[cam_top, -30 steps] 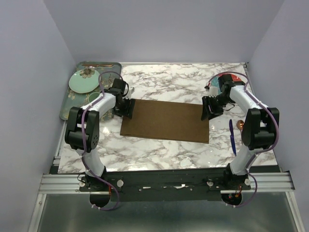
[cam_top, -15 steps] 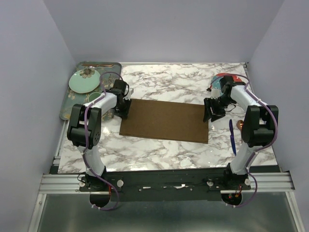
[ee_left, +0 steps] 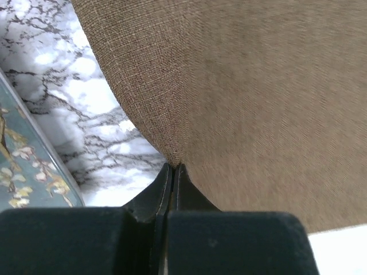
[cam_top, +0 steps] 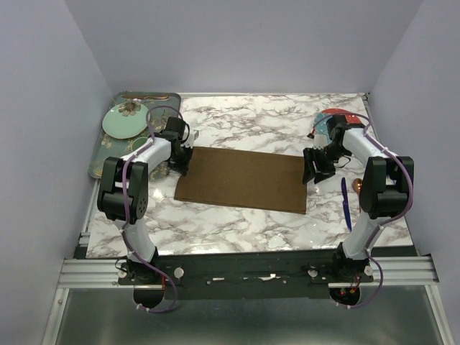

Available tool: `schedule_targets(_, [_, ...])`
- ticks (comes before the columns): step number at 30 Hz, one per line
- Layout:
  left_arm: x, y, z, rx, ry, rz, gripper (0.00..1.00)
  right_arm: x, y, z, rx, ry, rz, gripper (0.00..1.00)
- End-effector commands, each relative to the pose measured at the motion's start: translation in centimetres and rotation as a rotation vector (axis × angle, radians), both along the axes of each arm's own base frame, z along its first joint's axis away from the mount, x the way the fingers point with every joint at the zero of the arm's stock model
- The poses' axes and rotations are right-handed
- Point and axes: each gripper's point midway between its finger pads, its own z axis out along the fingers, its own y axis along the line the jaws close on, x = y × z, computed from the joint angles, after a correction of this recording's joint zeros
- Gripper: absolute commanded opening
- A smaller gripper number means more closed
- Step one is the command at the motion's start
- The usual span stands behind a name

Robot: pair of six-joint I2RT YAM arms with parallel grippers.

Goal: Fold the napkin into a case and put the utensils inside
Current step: Pick up the rectangle-folded napkin at the center of the board, then fold the rectangle-folded napkin at the center of the board.

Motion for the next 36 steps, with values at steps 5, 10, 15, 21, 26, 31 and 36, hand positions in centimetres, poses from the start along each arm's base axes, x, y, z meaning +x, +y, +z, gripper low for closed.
schedule_targets(5, [-1.2,-7.5,8.0,-0.242,-0.09,-0.147,0.0,-0.5,-0.2,-0.8,-0.002,0.048,-0.018,0.62])
schedule_targets(10, [-3.1,-13.1,9.4,-0.347,-0.049,-0.218,0.0,-0.2,0.1,-0.9,0.013,0.059,-0.022,0.61])
schedule_targets(15, [-3.8,-18.6,8.6,-0.445,0.02,-0.269,0.0,0.0,1.0,0.2,0.066,0.038,-0.012,0.61])
schedule_targets(21, [-4.1,-25.9,8.6,-0.577,0.073,-0.304,0.0,-0.7,1.4,1.4,0.151,0.032,-0.032,0.61])
schedule_targets(26, [-4.7,-30.9,8.1,-0.657,0.12,-0.324,0.0,-1.2,2.4,1.6,0.216,0.053,-0.05,0.6])
schedule_targets(31, [-4.6,-33.6,8.3,-0.726,0.125,-0.319,0.17,-0.9,2.9,1.6,0.246,0.057,-0.073,0.58])
schedule_targets(36, [-4.7,-34.3,11.8,-0.8,0.074,-0.387,0.59,-0.2,3.2,1.5,0.263,0.051,-0.083,0.58])
